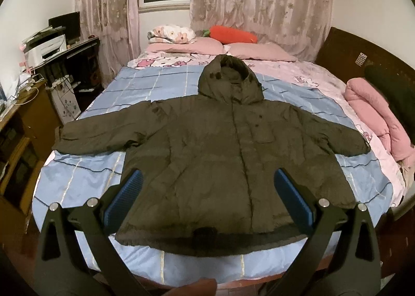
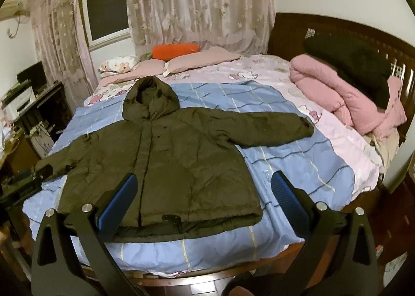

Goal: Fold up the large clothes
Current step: 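Move the right tool toward the cuff of the nearest jacket sleeve, then close the right tool on the sleeve cuff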

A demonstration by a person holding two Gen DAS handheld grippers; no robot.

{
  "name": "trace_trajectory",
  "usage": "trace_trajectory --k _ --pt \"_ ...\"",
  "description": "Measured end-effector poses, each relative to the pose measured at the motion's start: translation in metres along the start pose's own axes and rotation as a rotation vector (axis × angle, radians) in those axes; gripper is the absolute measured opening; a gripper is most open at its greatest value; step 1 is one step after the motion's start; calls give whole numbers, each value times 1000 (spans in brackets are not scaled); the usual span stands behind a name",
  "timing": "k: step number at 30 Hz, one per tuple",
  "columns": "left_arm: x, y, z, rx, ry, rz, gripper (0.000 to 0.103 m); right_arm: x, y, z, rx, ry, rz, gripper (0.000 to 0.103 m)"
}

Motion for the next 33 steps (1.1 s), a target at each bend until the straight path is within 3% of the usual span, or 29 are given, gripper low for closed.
trace_trajectory --k 6,11,15,21,33 --pt "-20 10 -11 -19 -30 26 101 -6 3 -5 0 2 11 102" --pt "-27 25 -13 -32 -66 -33 101 -19 10 1 -10 -9 20 102" --pt "-28 17 -10 -42 -37 -3 101 -41 17 20 -3 16 98 102" --pt "-29 6 4 -7 -40 6 101 -101 23 69 25 29 332 102" --pt "-7 18 12 -51 10 -13 101 -225 6 198 50 136 928 102"
Point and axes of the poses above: each gripper's, at about its wrist camera, not at the fingertips, and z roughly the way its jaws point, x to its left, y to its top, the point moved 10 cm from there along z, roughly the way its jaws point, and after that the axes turned 8 degrees about -x, right-handed, at the moved point
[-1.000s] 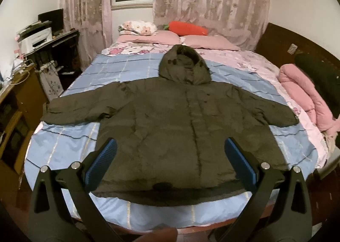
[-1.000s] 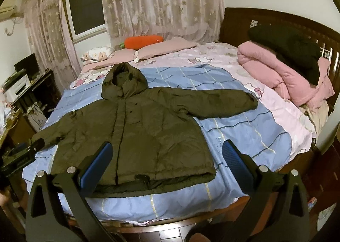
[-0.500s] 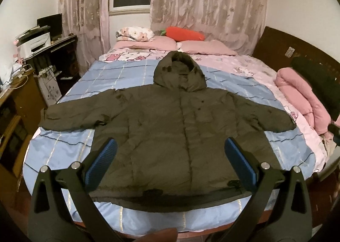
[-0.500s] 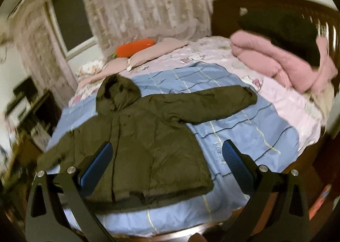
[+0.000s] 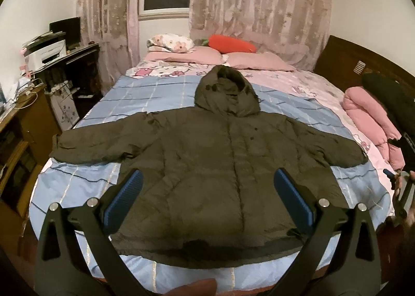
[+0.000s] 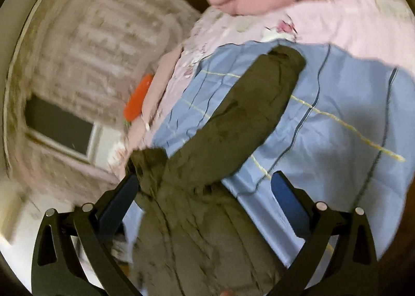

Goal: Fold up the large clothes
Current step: 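Close the right tool on the sleeve cuff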

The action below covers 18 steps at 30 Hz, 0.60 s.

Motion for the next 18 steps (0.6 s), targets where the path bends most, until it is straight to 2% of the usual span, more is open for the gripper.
trace_trajectory --k 3,6,15,18 --pt "6 -3 10 15 13 -12 101 -21 19 21 -32 -40 1 102" --pt "7 -7 18 44 10 -11 101 -39 28 43 -22 -80 -5 102" --pt "-6 13 27 28 17 21 101 -85 53 105 -6 -95 79 102" --pt "-15 22 28 14 2 31 101 -96 62 125 8 -112 103 97"
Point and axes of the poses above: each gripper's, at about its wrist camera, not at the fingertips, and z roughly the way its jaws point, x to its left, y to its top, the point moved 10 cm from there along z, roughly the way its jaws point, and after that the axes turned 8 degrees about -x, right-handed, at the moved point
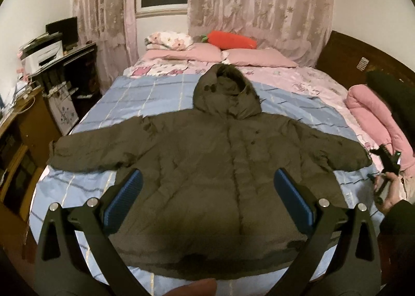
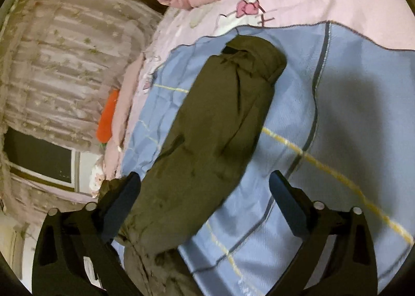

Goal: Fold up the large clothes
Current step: 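Close the right tool on the sleeve cuff, then lift the held sleeve with the right tool and carry it over the jacket body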

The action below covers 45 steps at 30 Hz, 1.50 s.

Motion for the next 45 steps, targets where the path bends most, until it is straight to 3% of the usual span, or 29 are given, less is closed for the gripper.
trace_trajectory --k 5,10,14,34,35,36,38,42,45 --pt "-18 13 8 -30 24 44 101 -17 9 29 17 -20 50 89" --pt "-34 -7 29 26 -7 40 101 -28 14 48 34 -29 71 79" --pt "-43 -11 41 22 12 90 101 -30 21 60 23 -11 88 72" --pt "-31 -35 99 135 39 41 101 -3 41 108 -24 14 70 70" --pt "-31 -35 100 139 36 38 101 -2 41 110 -28 11 64 58" --pt "-31 -36 101 140 34 36 101 -5 42 110 -31 -7 61 33" --pt "-30 -36 100 140 36 38 101 -16 41 110 -39 -25 93 17" --pt "-30 -37 101 145 38 39 101 -14 39 107 -54 -6 61 7" --pt "-27 -38 103 150 39 34 101 -8 40 104 -75 -5 35 5"
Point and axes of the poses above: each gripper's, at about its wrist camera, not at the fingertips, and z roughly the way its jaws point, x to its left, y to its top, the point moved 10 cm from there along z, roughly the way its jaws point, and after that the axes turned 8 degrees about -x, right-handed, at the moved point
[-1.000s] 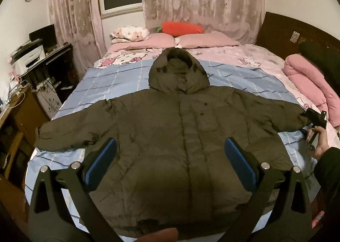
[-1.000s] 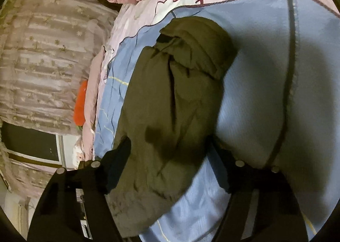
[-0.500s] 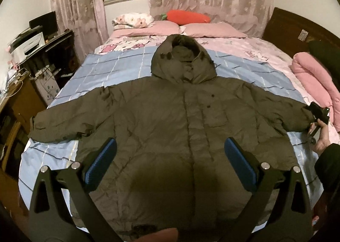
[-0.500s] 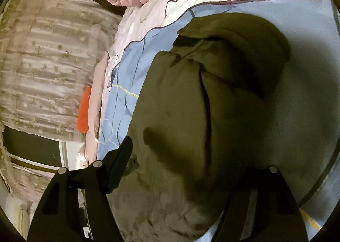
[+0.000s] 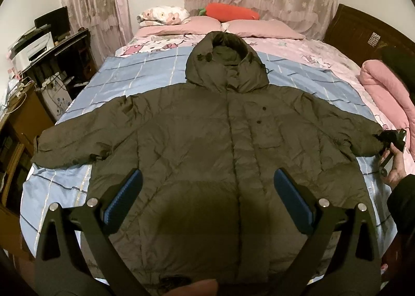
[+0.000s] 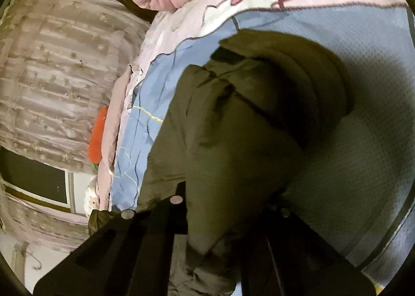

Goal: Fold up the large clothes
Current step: 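Lift the held sleeve with the right tool and carry it over the jacket body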

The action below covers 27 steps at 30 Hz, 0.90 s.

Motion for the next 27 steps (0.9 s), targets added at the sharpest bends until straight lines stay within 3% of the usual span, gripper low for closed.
trace_trajectory --k 21,27 --pt "6 2 -2 -10 -3 -22 101 35 9 -25 -56 -27 -96 4" --pt "11 6 -6 -18 -3 -35 101 61 14 -43 -99 -29 -165 4"
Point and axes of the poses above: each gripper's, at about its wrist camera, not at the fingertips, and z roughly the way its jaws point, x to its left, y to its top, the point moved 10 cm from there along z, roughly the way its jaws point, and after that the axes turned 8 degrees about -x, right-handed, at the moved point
